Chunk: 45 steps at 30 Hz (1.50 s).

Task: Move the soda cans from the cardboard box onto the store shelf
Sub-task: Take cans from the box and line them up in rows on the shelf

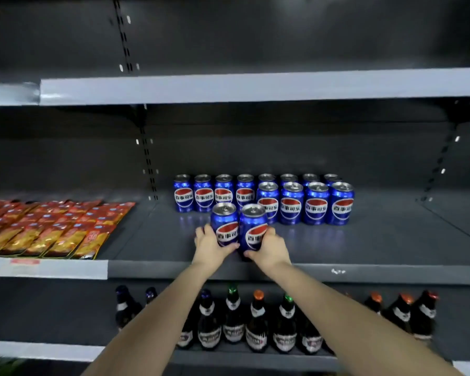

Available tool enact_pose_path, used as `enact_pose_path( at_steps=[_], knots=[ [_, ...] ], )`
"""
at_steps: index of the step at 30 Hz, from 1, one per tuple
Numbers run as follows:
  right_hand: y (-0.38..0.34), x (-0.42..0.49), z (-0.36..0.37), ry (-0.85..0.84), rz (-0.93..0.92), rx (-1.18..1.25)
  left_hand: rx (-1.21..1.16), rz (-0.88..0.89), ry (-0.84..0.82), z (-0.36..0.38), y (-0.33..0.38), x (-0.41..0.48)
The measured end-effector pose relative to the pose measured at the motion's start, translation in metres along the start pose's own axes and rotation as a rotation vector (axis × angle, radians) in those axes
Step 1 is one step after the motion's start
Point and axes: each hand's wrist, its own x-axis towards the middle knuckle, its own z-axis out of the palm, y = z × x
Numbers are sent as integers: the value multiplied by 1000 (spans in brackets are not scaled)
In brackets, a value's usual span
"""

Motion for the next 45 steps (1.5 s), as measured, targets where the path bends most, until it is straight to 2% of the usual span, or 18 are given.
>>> enact_pose_path(
  at_steps=[6, 15, 20, 25, 36, 42, 45],
  knots=[
    [-7, 16, 9, 24, 64, -19, 64, 76, -30, -9, 2, 13],
    [-13, 52, 15, -1, 66, -66, -30, -50, -39, -12, -3, 38],
    [-18, 72, 19, 31, 59, -169, 10, -24, -20, -8, -6, 57],
    [-22, 88, 21, -11, 12, -422, 53, -17, -33, -2, -9, 83],
    [-14, 106, 42, 26, -1, -466, 35, 19, 42, 14, -17, 96],
    [-22, 99, 41, -87, 95, -459, 101, -102, 6, 13, -4, 91],
    [-24, 90, 35, -163, 88, -441, 147, -144, -15, 13, -4, 78]
  ],
)
